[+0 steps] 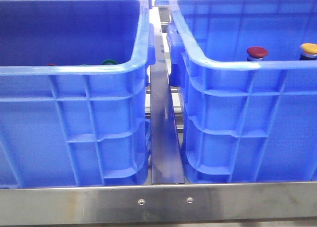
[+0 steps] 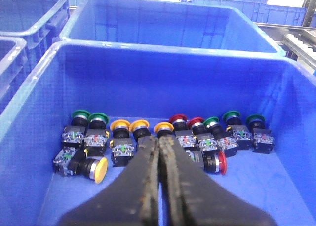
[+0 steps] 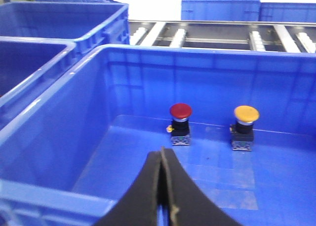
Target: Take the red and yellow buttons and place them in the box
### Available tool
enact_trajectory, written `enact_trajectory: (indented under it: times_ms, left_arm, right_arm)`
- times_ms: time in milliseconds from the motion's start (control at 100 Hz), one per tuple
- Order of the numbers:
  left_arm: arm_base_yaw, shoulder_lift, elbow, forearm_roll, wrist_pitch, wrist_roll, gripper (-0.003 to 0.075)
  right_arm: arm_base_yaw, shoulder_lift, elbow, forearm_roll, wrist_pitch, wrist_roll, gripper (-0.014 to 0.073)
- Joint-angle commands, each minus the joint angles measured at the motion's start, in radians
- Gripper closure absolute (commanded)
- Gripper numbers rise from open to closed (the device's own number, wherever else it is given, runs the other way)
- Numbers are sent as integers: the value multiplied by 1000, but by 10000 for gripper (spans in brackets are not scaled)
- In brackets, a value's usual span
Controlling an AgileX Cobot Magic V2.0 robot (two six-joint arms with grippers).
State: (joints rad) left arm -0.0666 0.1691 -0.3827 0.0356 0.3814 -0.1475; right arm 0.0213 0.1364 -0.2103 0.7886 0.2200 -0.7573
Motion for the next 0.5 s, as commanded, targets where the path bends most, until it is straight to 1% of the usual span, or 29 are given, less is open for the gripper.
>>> enact_trajectory:
  times_ms: [0, 170, 490]
  left_arm:
    - [2, 4, -20, -12, -85, -9, 741]
    - [2, 4, -20, -12, -86, -9, 741]
    - [2, 4, -20, -12, -86, -9, 741]
  right_arm:
    - [0, -23, -17, 12, -27, -7, 655]
    - [0, -30, -17, 12, 4, -7, 655]
    - [0, -30, -17, 12, 4, -7, 655]
